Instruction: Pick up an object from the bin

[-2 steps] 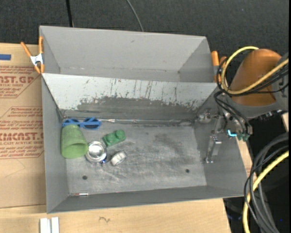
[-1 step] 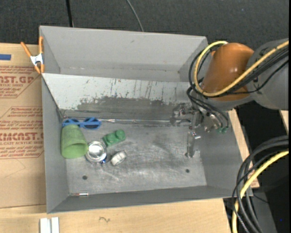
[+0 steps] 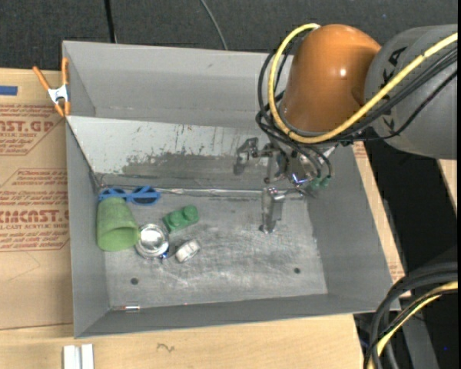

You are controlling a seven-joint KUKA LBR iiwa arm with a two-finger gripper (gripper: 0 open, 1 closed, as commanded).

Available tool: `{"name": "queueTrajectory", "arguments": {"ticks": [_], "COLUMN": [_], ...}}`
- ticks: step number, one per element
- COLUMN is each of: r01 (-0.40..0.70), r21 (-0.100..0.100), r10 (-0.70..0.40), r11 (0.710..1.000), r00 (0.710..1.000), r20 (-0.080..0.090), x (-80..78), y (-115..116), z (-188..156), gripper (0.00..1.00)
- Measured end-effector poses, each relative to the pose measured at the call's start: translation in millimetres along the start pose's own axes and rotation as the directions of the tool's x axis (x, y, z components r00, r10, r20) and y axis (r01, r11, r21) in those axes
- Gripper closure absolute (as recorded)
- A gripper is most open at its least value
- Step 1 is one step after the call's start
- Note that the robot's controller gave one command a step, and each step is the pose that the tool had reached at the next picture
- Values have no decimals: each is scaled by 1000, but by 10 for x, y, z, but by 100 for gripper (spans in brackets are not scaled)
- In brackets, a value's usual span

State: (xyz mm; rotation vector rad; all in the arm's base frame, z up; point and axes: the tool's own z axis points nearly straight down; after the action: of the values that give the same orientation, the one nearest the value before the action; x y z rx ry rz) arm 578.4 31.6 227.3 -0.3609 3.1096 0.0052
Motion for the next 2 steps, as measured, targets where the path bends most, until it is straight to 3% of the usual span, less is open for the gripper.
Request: {"name": "queueTrajectory", "arguments": {"ticks": [1,2], "r01": [27,-58], "r21": [-1,1], "r10": [-27,58], "r11": [1000,998], "r00": [1000,998], "r20": [-12,-2], "x": [-42,-294], "y": [441,667], "z": [365,1585], "gripper": [0,0]}}
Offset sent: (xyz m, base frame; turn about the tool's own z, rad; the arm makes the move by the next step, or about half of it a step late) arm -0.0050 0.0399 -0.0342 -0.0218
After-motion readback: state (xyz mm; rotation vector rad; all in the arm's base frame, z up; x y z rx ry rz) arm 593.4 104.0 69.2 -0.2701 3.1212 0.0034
